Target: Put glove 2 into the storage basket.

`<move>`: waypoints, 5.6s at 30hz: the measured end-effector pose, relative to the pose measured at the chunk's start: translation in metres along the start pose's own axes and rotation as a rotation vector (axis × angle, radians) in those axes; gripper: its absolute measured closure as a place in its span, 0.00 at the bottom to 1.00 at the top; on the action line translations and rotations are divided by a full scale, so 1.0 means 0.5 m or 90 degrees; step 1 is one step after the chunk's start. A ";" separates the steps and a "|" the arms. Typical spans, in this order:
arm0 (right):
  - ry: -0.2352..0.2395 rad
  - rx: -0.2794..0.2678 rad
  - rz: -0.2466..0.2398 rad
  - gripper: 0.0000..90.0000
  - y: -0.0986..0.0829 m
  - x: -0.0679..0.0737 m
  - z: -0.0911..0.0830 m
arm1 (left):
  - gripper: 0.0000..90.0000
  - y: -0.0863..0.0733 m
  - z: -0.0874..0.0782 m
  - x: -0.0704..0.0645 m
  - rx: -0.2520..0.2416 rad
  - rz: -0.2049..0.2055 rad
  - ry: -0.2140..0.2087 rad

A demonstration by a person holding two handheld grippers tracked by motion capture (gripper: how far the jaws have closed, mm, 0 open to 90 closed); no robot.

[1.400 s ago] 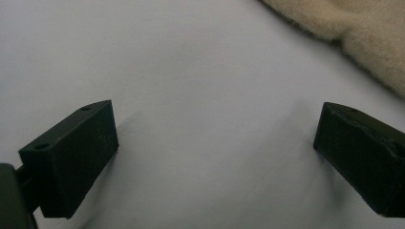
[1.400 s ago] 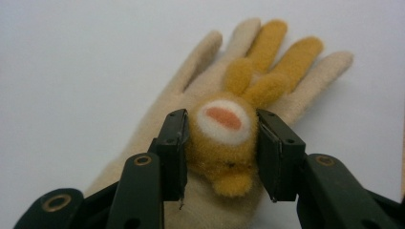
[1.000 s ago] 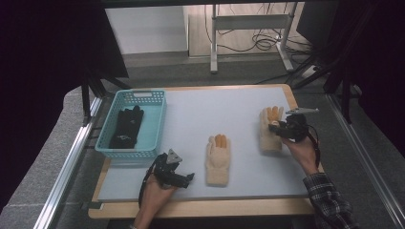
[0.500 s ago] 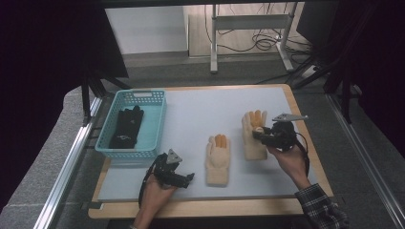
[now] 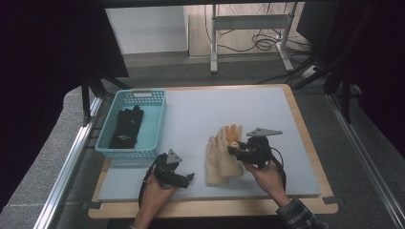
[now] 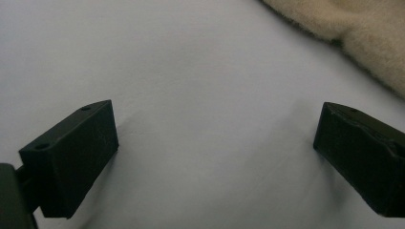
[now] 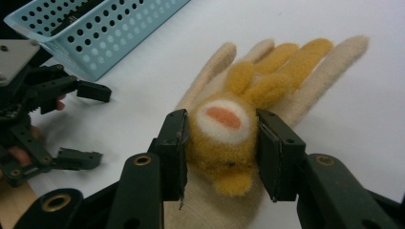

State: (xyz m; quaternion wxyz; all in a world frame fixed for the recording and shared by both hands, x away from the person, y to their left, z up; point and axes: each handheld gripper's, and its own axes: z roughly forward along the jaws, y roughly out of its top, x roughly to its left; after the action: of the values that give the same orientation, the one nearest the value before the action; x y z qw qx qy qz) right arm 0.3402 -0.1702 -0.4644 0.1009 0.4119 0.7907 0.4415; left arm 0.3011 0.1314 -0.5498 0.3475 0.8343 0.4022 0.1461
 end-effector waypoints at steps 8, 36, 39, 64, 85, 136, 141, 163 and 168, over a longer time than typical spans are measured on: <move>-0.006 -0.011 0.029 0.63 -0.015 0.053 0.029 | 0.01 0.000 0.000 0.000 0.000 -0.001 0.000; -0.028 0.051 -0.052 0.30 -0.045 -0.037 0.016 | 0.01 0.000 0.000 0.000 0.002 0.001 -0.001; -0.004 0.080 -0.080 0.58 -0.068 -0.042 0.021 | 0.01 0.000 0.000 0.000 0.002 0.001 -0.001; 0.067 0.131 -0.184 0.98 -0.109 0.013 0.069 | 0.02 -0.007 -0.010 0.004 0.006 -0.006 0.004; 0.091 0.109 -0.206 0.98 -0.071 0.081 0.168 | 0.01 -0.045 -0.042 0.040 0.005 -0.010 0.008; -0.001 0.053 -0.214 0.25 -0.047 -0.007 0.057 | 0.01 -0.048 -0.042 0.039 0.000 -0.013 0.009; -0.019 0.048 -0.196 0.18 -0.053 -0.040 0.032 | 0.01 -0.048 -0.041 0.039 -0.002 -0.015 0.009; -0.119 0.063 -0.103 0.10 -0.124 -0.174 -0.028 | 0.01 -0.048 -0.041 0.039 -0.002 -0.016 0.008; -0.121 0.072 -0.099 0.09 -0.139 -0.183 -0.020 | 0.01 -0.048 -0.040 0.038 -0.004 -0.019 0.008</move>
State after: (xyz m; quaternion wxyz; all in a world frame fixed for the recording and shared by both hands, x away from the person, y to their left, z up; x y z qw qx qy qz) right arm 0.3545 -0.2630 -0.5316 0.1860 0.3948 0.8305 0.3461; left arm 0.2892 0.1659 -0.5526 0.3496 0.8263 0.4163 0.1471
